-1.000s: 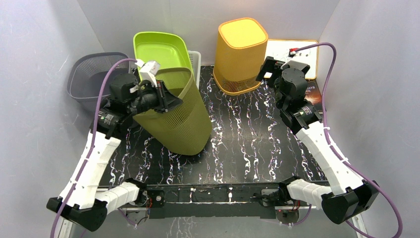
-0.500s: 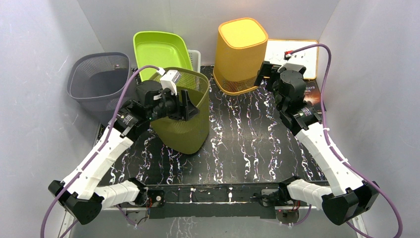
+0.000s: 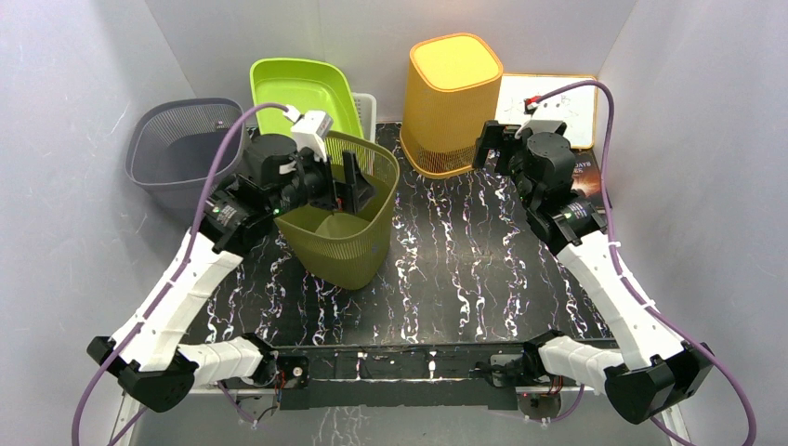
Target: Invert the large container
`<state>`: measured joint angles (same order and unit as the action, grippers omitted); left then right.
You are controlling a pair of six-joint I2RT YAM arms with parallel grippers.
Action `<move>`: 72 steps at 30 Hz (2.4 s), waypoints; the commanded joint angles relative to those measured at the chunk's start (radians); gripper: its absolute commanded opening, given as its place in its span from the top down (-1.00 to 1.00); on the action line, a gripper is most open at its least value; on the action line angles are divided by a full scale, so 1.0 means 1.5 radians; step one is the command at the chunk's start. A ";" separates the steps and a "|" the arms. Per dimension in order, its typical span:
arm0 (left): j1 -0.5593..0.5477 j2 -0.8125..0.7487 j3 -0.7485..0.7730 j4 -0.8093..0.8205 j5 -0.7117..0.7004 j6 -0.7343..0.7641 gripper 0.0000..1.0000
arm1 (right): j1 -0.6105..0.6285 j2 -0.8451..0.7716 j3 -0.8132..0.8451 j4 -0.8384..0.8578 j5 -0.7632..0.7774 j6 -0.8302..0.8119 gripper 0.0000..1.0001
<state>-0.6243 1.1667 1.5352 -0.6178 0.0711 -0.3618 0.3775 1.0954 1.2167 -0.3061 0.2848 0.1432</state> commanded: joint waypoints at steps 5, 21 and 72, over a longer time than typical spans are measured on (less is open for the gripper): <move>-0.004 0.043 0.207 -0.135 -0.339 0.119 -0.97 | 0.028 0.093 0.185 -0.048 -0.241 -0.037 -0.96; -0.003 -0.078 0.135 -0.027 -0.425 0.242 -0.97 | 0.476 0.278 0.346 -0.078 -0.141 -0.185 -0.96; -0.003 -0.156 0.078 -0.061 -0.458 0.187 -0.97 | 0.515 0.354 0.315 -0.099 -0.138 -0.141 1.00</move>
<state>-0.6258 0.9409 1.6028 -0.6949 -0.6075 -0.0757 1.1416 1.6806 1.6852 -0.5224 0.0910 -0.0822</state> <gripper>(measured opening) 0.983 0.363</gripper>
